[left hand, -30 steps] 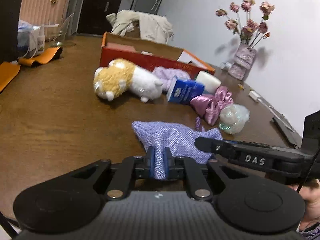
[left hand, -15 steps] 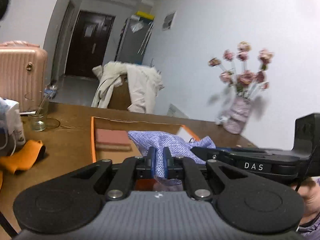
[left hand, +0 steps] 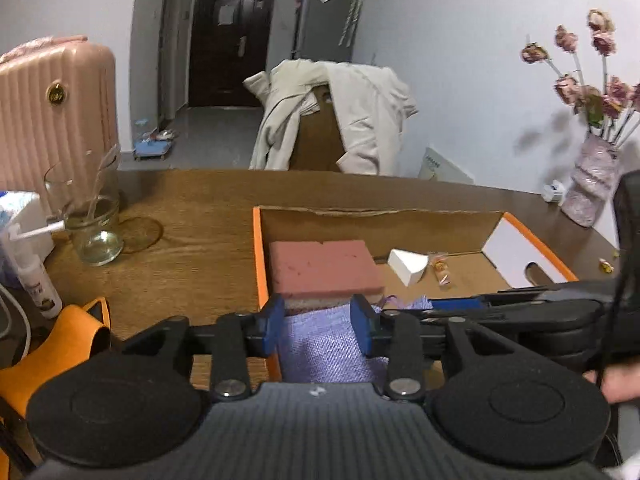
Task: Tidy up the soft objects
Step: 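Lower the purple pouch into the cardboard box and open the left gripper, then move the left gripper to the yellow-and-white plush dog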
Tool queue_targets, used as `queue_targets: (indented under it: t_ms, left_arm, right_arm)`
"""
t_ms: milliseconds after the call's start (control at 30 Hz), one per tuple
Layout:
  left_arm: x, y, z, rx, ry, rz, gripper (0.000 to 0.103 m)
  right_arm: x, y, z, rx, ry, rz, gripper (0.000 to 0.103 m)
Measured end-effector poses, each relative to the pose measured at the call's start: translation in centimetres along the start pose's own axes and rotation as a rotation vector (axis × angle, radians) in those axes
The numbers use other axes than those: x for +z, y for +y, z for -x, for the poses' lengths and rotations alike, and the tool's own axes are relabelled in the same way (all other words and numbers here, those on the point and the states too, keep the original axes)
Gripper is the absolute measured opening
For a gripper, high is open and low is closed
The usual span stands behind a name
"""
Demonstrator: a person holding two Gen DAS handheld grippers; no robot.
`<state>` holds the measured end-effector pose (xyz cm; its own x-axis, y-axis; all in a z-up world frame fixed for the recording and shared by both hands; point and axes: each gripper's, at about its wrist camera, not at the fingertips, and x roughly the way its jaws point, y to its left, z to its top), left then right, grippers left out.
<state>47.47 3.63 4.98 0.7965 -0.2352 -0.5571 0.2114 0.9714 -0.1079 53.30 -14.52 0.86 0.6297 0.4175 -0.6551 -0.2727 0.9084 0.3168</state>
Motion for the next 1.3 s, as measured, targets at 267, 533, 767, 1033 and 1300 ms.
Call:
queue_targets:
  t_ms: [267,533,767,1033,1300]
  left_arm:
    - [0.6,-1.2,5.8,0.026,-0.06,-0.048,0.047]
    - [-3.0,-3.8,16.7,0.061,-0.218,-0.15,0.073]
    - [-8.4,-5.7,24.3,0.074,-0.289,-0.112,0.081]
    - [-14.8,-7.2,30.0,0.116,-0.324,-0.036,0.084]
    - [-19.9,-8.2,32.1,0.121,-0.296,0.004,0.086]
  right_arm:
    - [0.9,0.4,5.6,-0.003,-0.082,0.014,0.064]
    - [-2.0,-0.1,17.9,0.038,-0.233,0.032,0.079]
    - [-8.3,0.8,27.0,0.059,-0.345,0.088,0.086]
    - [-17.3,3.2,32.0,0.037,-0.419,0.183,0.088]
    - [-25.4,4.9,33.5,0.017,-0.475,0.168,0.088]
